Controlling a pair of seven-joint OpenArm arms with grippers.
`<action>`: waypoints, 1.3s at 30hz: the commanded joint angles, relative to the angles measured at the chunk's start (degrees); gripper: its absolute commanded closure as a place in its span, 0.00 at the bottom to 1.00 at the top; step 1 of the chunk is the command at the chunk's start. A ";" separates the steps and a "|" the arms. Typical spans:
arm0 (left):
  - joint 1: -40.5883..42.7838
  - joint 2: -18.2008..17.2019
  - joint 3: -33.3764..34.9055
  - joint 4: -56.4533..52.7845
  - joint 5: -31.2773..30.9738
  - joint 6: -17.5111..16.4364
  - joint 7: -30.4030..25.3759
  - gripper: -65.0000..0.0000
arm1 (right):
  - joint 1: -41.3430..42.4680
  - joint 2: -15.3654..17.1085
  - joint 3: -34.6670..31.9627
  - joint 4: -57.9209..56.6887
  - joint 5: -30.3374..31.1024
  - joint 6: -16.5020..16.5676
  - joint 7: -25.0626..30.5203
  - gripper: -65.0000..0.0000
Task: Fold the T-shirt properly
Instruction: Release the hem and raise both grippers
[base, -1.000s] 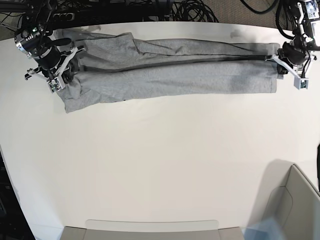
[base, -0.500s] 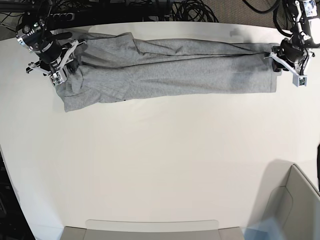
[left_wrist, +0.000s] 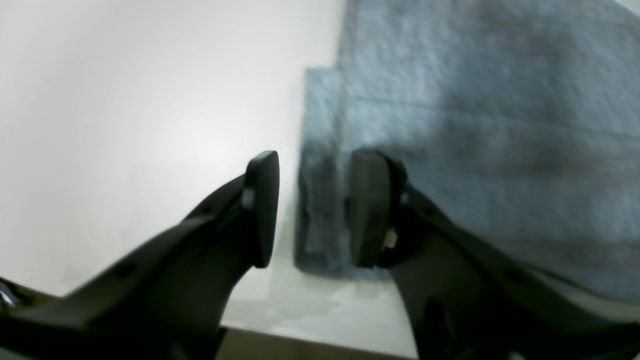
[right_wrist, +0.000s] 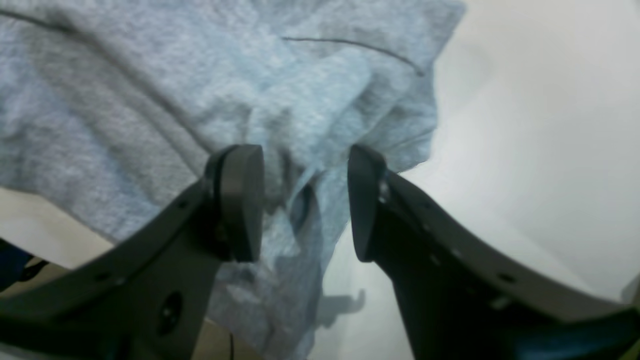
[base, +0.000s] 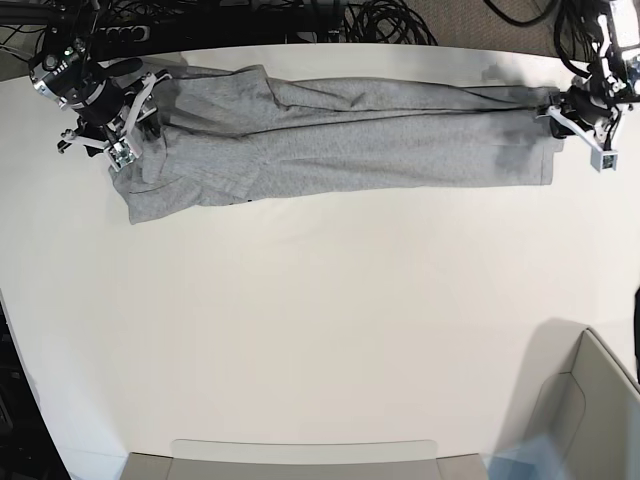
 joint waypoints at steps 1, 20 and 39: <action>-0.36 -1.05 0.62 -0.08 -0.67 -0.13 -1.03 0.63 | 0.30 1.47 0.29 0.30 0.23 1.17 0.86 0.58; -6.95 -1.14 8.53 -19.34 -8.76 -12.35 -1.73 0.79 | 1.80 3.31 0.55 -1.28 0.14 1.17 0.68 0.58; -15.30 -5.89 -5.80 -25.40 -8.67 -12.62 -0.94 1.00 | 1.89 0.94 0.29 -1.11 0.14 1.17 0.68 0.58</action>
